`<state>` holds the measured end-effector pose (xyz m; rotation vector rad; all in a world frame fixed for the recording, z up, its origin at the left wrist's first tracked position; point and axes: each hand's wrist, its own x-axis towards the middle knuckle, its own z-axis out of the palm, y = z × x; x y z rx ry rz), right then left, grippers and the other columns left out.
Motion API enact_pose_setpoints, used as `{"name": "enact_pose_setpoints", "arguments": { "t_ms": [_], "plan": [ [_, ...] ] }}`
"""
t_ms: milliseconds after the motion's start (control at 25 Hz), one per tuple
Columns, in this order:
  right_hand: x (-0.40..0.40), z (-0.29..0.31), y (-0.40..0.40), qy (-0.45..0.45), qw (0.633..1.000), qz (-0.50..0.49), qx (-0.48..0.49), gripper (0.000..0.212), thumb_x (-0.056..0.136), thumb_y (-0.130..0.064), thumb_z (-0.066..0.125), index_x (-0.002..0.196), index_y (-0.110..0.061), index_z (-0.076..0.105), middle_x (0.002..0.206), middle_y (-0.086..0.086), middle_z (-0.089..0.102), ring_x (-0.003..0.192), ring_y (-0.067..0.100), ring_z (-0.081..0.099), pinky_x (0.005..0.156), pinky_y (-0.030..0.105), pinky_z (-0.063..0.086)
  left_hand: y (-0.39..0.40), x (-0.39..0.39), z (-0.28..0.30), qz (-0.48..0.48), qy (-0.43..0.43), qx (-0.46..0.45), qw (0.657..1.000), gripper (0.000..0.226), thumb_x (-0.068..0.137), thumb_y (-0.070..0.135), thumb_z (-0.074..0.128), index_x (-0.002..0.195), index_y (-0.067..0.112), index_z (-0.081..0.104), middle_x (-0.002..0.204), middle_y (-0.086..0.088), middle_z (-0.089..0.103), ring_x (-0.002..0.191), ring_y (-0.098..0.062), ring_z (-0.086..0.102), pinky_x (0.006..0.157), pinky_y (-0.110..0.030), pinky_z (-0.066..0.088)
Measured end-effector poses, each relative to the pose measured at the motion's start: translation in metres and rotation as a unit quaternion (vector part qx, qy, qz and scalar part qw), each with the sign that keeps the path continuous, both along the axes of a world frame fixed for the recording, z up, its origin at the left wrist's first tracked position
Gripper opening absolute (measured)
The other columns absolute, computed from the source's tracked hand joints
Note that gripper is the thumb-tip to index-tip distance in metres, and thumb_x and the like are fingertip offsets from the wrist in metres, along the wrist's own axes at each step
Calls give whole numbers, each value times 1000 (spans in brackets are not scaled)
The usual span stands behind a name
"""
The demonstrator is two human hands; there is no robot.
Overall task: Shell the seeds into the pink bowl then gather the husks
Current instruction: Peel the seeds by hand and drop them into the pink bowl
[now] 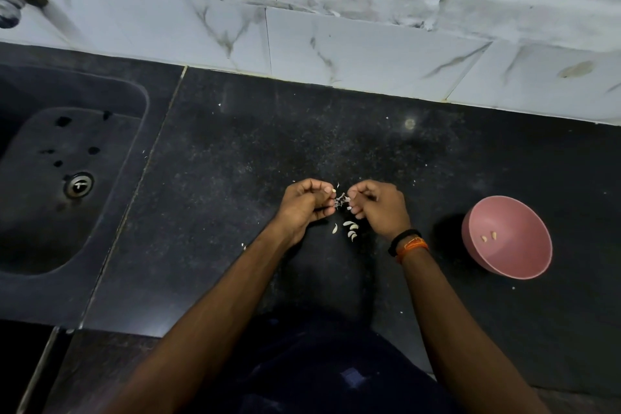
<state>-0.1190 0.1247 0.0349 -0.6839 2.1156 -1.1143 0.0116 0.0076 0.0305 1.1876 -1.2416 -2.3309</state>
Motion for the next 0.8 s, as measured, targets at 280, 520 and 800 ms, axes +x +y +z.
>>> {"name": "enact_pose_setpoints", "arguments": {
  "t_ms": [280,520,800],
  "plan": [
    [2,12,9,-210,963,-83,-151,11,90,6,69,94,-4,72,77,7,74,68,12,70,63,21,58,4,-9,13,-24,67,-4,997,7,97,4,60,101,1,66,93,-14,74,82,-17,71,78,-30,60],
    [-1,15,13,-188,966,-90,-155,13,84,4,77,94,0,70,78,9,74,66,13,71,60,21,58,9,-13,18,-35,86,-33,995,6,94,-3,62,97,1,66,93,-20,73,81,-22,73,76,-31,61],
    [-5,17,25,-162,967,-98,-173,18,81,-2,81,96,-5,72,79,8,75,70,14,71,63,23,58,20,-21,23,-39,89,-37,995,11,91,-6,64,102,-5,66,84,-15,72,76,-20,72,71,-29,60]
  ]
}}
